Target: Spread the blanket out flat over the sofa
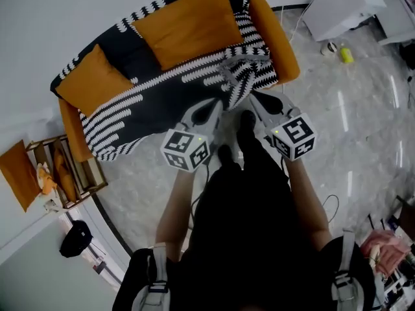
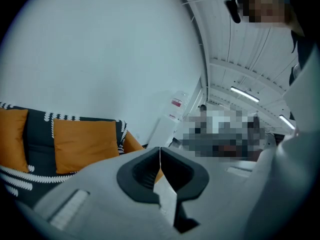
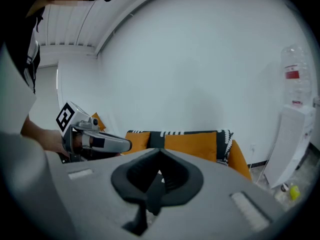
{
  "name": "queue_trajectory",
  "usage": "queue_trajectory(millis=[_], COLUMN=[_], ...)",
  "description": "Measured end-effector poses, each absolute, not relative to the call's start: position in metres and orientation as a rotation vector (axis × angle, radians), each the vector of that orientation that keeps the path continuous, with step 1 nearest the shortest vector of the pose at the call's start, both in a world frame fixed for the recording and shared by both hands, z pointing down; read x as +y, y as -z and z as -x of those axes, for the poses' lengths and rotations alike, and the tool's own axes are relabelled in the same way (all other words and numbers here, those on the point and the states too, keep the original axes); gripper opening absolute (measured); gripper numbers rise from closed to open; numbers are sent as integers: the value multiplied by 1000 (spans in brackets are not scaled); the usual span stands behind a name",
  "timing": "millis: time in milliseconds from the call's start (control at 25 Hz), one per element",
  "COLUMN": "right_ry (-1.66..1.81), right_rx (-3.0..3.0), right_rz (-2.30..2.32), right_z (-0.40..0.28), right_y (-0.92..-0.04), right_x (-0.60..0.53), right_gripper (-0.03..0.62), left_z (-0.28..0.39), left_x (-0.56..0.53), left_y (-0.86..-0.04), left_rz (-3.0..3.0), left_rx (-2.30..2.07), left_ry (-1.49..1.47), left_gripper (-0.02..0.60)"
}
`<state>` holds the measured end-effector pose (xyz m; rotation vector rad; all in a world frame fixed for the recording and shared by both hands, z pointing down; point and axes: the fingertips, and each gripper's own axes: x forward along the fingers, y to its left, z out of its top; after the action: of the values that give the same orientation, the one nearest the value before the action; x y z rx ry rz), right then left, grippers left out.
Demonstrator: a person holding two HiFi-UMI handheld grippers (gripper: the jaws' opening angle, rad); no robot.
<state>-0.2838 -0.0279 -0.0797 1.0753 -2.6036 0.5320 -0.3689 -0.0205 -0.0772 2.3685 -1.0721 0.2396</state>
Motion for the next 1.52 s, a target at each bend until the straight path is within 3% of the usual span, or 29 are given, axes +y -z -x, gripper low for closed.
queue_trajectory(millis=[520, 1360, 1520], right_ry=[-605, -759, -801], right_rx=[-2559, -2362, -2335], right_rz=[-966, -1045, -1058], right_z=[255, 285, 286], right_y=[32, -74, -96], right_x=[-121, -227, -245], right_gripper=[3, 3, 3], left_z=[325, 319, 319], left_x=[-113, -247, -271], left_y=[4, -191, -237], left_rz=[-2285, -2311, -2320], left_rx=[-1085, -769, -710], left_ry=[-381, -530, -605], left_gripper=[14, 18, 57])
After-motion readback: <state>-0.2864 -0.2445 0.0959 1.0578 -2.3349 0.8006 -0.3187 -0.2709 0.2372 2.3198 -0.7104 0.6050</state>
